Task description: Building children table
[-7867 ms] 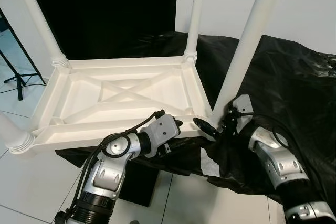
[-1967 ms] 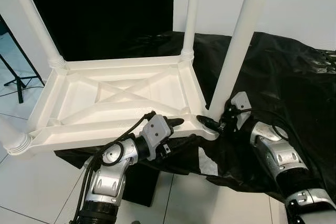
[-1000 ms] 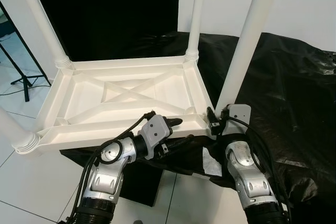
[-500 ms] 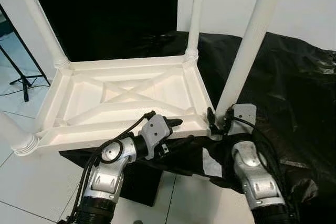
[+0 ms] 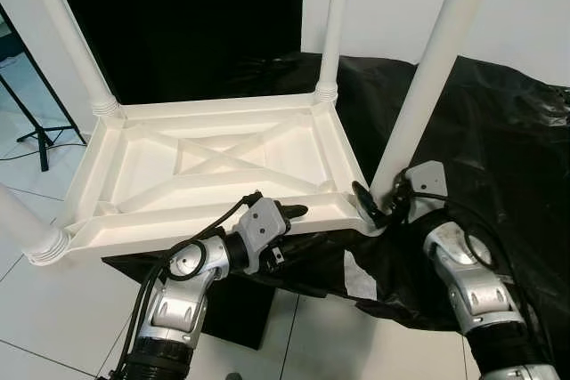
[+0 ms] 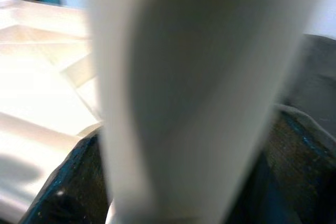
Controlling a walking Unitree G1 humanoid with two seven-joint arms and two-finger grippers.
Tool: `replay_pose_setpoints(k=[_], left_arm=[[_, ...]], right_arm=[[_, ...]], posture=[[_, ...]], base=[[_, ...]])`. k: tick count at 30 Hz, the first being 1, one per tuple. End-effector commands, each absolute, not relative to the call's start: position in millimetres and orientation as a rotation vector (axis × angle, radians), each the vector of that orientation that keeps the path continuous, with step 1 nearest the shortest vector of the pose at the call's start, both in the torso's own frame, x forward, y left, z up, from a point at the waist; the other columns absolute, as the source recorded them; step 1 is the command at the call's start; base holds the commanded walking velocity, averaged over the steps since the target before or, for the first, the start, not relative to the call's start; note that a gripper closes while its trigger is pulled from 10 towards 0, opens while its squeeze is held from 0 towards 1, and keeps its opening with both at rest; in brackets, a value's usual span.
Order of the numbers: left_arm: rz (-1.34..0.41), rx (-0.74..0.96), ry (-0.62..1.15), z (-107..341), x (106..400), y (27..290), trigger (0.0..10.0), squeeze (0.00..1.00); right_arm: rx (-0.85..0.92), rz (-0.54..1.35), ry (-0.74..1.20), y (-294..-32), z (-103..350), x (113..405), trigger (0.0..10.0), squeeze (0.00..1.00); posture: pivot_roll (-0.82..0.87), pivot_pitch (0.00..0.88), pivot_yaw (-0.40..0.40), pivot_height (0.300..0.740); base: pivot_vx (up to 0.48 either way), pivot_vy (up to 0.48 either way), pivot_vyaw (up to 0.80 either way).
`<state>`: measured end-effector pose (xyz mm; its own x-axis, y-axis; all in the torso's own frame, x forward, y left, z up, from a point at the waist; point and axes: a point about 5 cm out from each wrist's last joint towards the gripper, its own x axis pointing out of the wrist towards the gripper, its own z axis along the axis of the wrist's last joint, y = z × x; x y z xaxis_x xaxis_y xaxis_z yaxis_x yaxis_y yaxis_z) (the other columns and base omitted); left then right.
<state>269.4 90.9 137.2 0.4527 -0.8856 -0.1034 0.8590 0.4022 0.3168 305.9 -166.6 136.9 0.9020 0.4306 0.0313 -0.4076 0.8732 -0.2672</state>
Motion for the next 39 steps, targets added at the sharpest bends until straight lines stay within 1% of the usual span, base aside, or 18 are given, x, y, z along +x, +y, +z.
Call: replay_pose_setpoints(k=[1,4,5,6,7,15,20,23,25,28,30,32,33,35,38,39], left_arm=[[-1.012,0.343,-0.091,138,273,92,10.0,0.00],[-1.010,0.345,-0.092,138,274,93,10.0,0.00],[-1.005,0.349,-0.096,139,275,93,10.0,0.00],[-1.005,0.349,-0.096,139,275,93,10.0,0.00],[-1.002,0.349,-0.098,140,275,93,10.0,0.00],[-0.989,0.346,-0.095,138,270,94,10.0,0.00],[-0.987,0.344,-0.093,138,268,93,10.0,0.00],[-0.987,0.344,-0.093,138,269,93,10.0,0.00],[-0.989,0.341,-0.097,139,269,92,10.0,0.00],[-0.990,0.340,-0.098,139,269,92,10.0,0.00],[-0.993,0.340,-0.099,139,269,92,10.0,0.00],[-0.993,0.340,-0.099,139,269,92,10.0,0.00],[-0.994,0.340,-0.098,139,269,92,10.0,0.00],[-0.994,0.340,-0.098,139,269,92,10.0,0.00],[-0.994,0.337,-0.098,140,270,91,10.0,0.00],[-0.994,0.337,-0.098,140,270,91,10.0,0.00]], right_arm=[[-0.267,0.531,-0.065,-166,134,310,10.0,0.00],[-0.268,0.582,-0.039,-166,132,312,10.0,0.00],[-0.281,0.637,-0.012,-166,129,315,4.0,0.00],[-0.281,0.637,-0.012,-166,129,315,4.0,0.00],[-0.280,0.651,-0.005,-166,129,316,0.0,0.00],[-0.276,0.670,0.037,-175,121,316,0.0,0.00],[-0.261,0.583,0.070,-181,116,315,0.0,0.00],[-0.250,0.563,0.068,-183,115,314,0.0,0.00],[-0.203,0.481,0.053,-181,115,310,0.0,0.00],[-0.179,0.434,0.046,-180,114,308,0.0,0.00],[-0.137,0.320,0.032,-175,113,302,0.0,0.00],[-0.137,0.320,0.032,-175,113,302,0.0,0.00],[-0.114,0.252,0.034,-173,111,301,0.0,0.00],[-0.114,0.252,0.034,-173,111,301,0.0,0.00],[-0.072,-0.023,0.045,-160,106,294,0.0,0.00],[-0.072,-0.023,0.045,-160,106,294,0.0,0.00]], posture=[[0.00,0.000,-0.026,0.740],[0.00,0.000,-0.032,0.740],[0.01,0.000,-0.037,0.740],[0.01,0.000,-0.037,0.740],[0.02,0.000,-0.043,0.740],[0.03,0.000,-0.054,0.740],[0.03,0.000,-0.058,0.740],[0.03,0.000,-0.059,0.740],[0.02,0.000,-0.058,0.740],[0.02,0.000,-0.057,0.740],[0.01,0.000,-0.057,0.740],[0.01,0.000,-0.057,0.740],[0.01,0.000,-0.057,0.740],[0.01,0.000,-0.057,0.740],[0.00,0.000,-0.047,0.740],[0.00,0.000,-0.047,0.740]], base=[[0.000,0.000,0.00],[0.000,0.000,0.00],[0.000,0.000,0.00],[0.000,0.000,0.00],[0.000,0.000,0.00],[0.000,0.000,0.00],[0.000,0.000,0.00],[0.000,0.000,0.00],[0.000,0.000,0.00],[0.000,0.000,0.00],[0.000,0.000,0.00],[0.000,0.000,0.00],[0.000,0.000,0.00],[0.000,0.000,0.00],[0.000,0.000,0.00],[0.000,0.000,0.00]])
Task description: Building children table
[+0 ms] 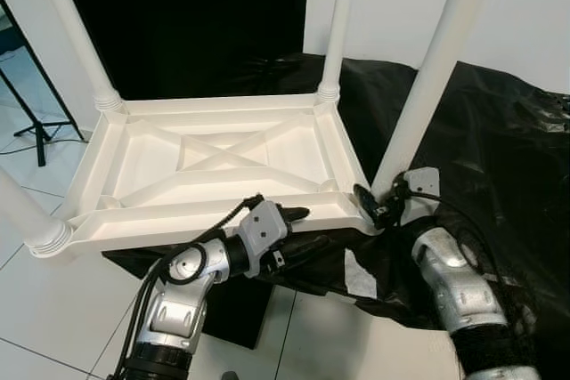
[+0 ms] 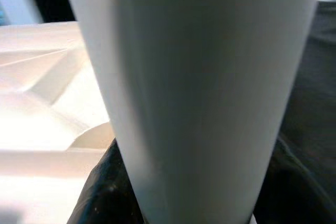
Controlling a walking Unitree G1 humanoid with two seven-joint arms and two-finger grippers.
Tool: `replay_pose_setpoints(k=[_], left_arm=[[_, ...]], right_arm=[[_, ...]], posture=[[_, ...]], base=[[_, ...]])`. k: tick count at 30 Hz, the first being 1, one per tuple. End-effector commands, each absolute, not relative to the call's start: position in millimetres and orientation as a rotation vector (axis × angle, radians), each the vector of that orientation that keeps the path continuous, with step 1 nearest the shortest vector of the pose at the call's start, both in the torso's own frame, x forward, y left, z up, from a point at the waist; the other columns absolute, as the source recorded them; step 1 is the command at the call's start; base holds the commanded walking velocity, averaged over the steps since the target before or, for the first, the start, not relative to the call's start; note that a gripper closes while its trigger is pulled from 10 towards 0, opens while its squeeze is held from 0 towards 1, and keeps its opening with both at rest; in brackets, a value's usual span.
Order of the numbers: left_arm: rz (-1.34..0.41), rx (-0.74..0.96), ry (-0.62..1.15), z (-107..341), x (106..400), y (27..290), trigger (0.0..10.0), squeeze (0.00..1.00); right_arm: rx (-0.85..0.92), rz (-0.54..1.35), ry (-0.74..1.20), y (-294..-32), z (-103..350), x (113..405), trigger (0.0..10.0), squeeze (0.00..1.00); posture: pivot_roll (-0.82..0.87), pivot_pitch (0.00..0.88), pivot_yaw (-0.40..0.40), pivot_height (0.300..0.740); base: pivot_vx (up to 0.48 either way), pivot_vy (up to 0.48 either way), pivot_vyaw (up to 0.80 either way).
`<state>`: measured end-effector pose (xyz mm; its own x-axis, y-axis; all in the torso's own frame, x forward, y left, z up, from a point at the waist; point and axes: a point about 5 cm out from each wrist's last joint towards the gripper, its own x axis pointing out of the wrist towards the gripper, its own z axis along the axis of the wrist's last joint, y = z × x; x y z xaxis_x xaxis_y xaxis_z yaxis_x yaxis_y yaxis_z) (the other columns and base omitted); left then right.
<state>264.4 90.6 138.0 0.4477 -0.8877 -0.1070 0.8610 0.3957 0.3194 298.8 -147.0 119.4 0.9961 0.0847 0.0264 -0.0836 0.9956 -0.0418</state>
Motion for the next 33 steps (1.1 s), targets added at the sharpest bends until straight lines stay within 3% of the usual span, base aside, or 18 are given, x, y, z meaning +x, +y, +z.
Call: replay_pose_setpoints(k=[1,6,16,17,20,21,22,33], left_arm=[[-0.994,0.337,-0.098,140,270,91,10.0,0.00],[-0.999,0.337,-0.099,141,272,91,10.0,0.00],[-1.008,0.346,-0.100,143,274,92,10.0,0.00],[-1.008,0.347,-0.099,143,275,92,10.0,0.00],[-1.009,0.347,-0.099,143,275,92,10.0,0.00],[-1.011,0.349,-0.099,142,275,92,10.0,0.00],[-1.013,0.350,-0.098,142,275,91,10.0,0.00],[-1.017,0.358,-0.094,142,275,93,10.0,0.00]], right_arm=[[-0.072,-0.023,0.045,-160,106,294,0.0,0.00],[-0.018,-0.067,0.066,-137,101,288,0.0,0.00],[-0.014,-0.097,0.063,-136,103,284,0.0,0.00],[-0.017,-0.100,0.054,-136,105,285,10.0,0.00],[-0.017,-0.094,0.041,-137,107,285,10.0,0.00],[-0.022,-0.068,0.021,-138,110,285,10.0,0.76],[-0.024,-0.036,0.004,-139,112,285,10.0,1.00],[-0.077,0.311,-0.067,-159,125,281,10.0,1.00]], posture=[[0.00,0.000,-0.047,0.740],[-0.01,0.000,-0.027,0.740],[-0.01,0.000,-0.016,0.740],[-0.01,0.000,-0.016,0.740],[-0.01,0.000,-0.015,0.740],[-0.02,0.000,-0.011,0.740],[-0.02,0.000,-0.011,0.740],[-0.02,0.000,-0.012,0.740]], base=[[0.000,0.000,0.00],[0.000,0.000,0.00],[0.000,0.000,0.00],[0.000,0.000,0.00],[0.000,0.000,0.00],[0.000,0.000,0.00],[0.000,0.000,0.00],[0.000,0.000,0.00]])
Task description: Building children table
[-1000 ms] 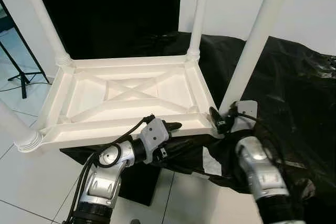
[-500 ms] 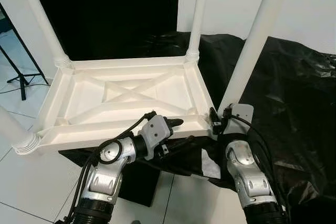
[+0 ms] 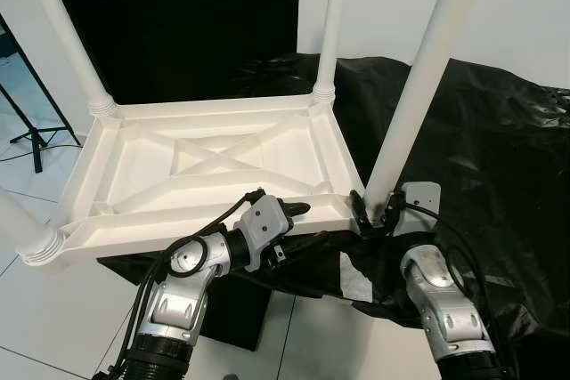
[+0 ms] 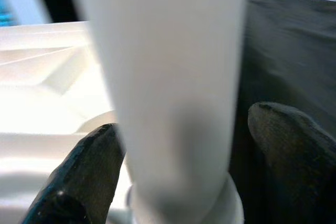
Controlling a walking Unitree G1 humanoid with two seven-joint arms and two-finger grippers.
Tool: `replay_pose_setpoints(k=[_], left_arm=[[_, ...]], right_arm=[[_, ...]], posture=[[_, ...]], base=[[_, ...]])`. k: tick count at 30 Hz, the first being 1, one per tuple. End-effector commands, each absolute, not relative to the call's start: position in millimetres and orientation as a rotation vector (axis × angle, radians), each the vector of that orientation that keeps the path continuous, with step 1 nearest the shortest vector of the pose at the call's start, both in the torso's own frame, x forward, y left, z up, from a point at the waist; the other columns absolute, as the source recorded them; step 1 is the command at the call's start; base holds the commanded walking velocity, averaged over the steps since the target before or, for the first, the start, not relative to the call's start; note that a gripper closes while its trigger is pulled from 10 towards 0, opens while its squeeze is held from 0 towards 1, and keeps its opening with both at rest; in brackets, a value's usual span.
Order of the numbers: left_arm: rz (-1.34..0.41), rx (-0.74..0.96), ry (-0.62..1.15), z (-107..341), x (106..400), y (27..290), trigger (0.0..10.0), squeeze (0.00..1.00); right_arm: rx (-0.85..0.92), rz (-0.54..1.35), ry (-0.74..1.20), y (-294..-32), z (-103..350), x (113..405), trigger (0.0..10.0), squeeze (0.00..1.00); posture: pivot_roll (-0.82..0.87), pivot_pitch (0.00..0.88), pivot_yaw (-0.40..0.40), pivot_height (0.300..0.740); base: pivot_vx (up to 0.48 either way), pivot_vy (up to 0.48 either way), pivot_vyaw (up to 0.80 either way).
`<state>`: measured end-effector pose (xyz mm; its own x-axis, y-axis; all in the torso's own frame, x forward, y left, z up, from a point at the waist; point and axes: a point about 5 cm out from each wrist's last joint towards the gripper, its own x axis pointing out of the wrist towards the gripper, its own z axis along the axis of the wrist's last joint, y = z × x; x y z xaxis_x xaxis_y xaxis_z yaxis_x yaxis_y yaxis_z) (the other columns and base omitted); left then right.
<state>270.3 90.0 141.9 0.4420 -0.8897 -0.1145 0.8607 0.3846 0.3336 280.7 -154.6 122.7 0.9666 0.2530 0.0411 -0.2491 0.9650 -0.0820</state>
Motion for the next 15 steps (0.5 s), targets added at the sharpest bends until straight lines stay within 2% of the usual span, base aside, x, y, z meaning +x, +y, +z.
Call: replay_pose_setpoints(k=[1,5,6,15], left_arm=[[-1.017,0.358,-0.094,142,275,93,10.0,0.00],[-1.016,0.358,-0.094,142,275,94,10.0,0.00],[-1.017,0.359,-0.094,142,275,94,10.0,0.00],[-1.018,0.364,-0.095,144,275,94,10.0,0.00]], right_arm=[[-0.077,0.311,-0.067,-159,125,281,10.0,1.00],[-0.089,0.367,-0.070,-163,127,285,10.0,1.00],[-0.099,0.423,-0.071,-165,129,289,10.0,0.00],[-0.177,0.690,-0.022,-156,132,308,10.0,0.00]], posture=[[-0.02,0.000,-0.012,0.740],[-0.01,0.000,-0.011,0.740],[-0.01,0.000,-0.009,0.740],[0.00,0.000,-0.014,0.740]], base=[[0.000,0.000,0.00],[0.000,0.000,0.00],[0.000,0.000,0.00],[0.000,0.000,0.00]])
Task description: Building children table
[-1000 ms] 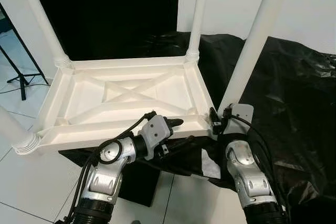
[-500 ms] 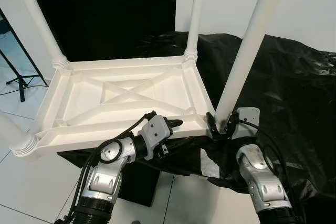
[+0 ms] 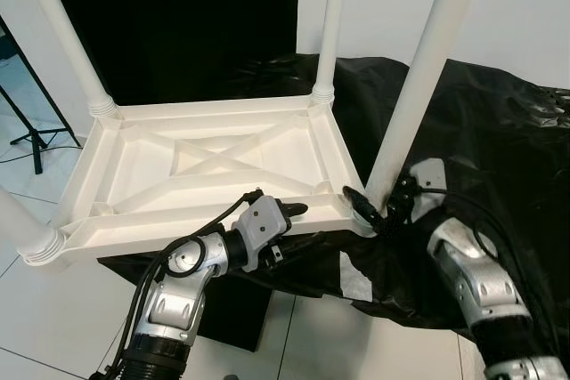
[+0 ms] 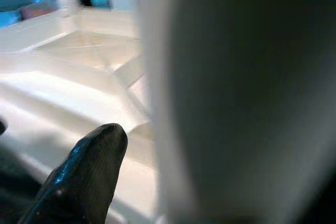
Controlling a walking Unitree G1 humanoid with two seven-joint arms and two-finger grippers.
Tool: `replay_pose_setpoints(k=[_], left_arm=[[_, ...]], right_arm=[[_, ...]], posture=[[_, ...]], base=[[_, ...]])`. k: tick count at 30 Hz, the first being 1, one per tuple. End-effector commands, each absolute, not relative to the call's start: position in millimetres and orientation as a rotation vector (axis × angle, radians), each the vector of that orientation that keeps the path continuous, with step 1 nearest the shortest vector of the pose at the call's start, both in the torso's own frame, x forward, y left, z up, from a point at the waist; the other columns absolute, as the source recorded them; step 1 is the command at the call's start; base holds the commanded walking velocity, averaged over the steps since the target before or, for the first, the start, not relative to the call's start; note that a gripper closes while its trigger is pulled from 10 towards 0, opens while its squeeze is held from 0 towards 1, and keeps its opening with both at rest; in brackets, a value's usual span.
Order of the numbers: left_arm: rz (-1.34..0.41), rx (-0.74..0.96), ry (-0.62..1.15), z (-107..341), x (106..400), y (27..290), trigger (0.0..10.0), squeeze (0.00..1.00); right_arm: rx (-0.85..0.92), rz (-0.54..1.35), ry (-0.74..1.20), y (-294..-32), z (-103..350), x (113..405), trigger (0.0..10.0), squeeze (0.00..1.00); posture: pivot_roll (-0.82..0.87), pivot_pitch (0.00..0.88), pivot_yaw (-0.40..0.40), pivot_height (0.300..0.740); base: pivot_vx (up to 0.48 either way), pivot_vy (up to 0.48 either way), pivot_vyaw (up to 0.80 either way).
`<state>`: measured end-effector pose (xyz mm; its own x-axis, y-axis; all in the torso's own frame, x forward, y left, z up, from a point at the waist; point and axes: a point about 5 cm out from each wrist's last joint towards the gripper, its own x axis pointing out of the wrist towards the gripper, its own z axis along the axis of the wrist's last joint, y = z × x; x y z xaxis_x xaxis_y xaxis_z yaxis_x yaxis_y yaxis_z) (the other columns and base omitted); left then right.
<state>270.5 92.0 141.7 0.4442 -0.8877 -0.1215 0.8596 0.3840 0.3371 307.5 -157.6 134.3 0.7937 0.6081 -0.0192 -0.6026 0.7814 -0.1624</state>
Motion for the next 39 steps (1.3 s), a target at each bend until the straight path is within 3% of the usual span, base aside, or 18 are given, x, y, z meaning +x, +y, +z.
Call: replay_pose_setpoints(k=[1,4,5,6,17,39], left_arm=[[-1.018,0.364,-0.095,144,275,94,10.0,0.00],[-1.015,0.366,-0.095,143,275,94,10.0,0.00],[-1.012,0.367,-0.094,143,275,94,10.0,0.00],[-1.010,0.367,-0.093,143,274,94,10.0,0.00],[-1.014,0.364,-0.088,141,272,92,10.0,0.00],[-1.037,0.356,-0.083,138,269,90,10.0,0.00]], right_arm=[[-0.177,0.690,-0.022,-156,132,308,10.0,0.00],[-0.215,0.719,-0.009,-155,129,311,10.0,0.00],[-0.231,0.720,-0.001,-156,127,312,1.9,0.00],[-0.245,0.720,0.006,-157,125,312,0.0,0.00],[-0.227,0.701,0.028,-162,118,310,0.0,0.00],[-0.050,-0.097,0.055,-145,98,289,0.0,0.00]], posture=[[0.00,0.000,-0.014,0.740],[0.01,0.000,-0.019,0.740],[0.01,0.000,-0.022,0.740],[0.01,0.000,-0.024,0.740],[0.00,0.000,-0.030,0.740],[-0.01,0.000,-0.034,0.740]], base=[[0.000,0.000,0.00],[0.000,0.000,0.00],[0.000,0.000,0.00],[0.000,0.000,0.00],[0.000,0.000,0.00],[0.000,0.000,0.00]])
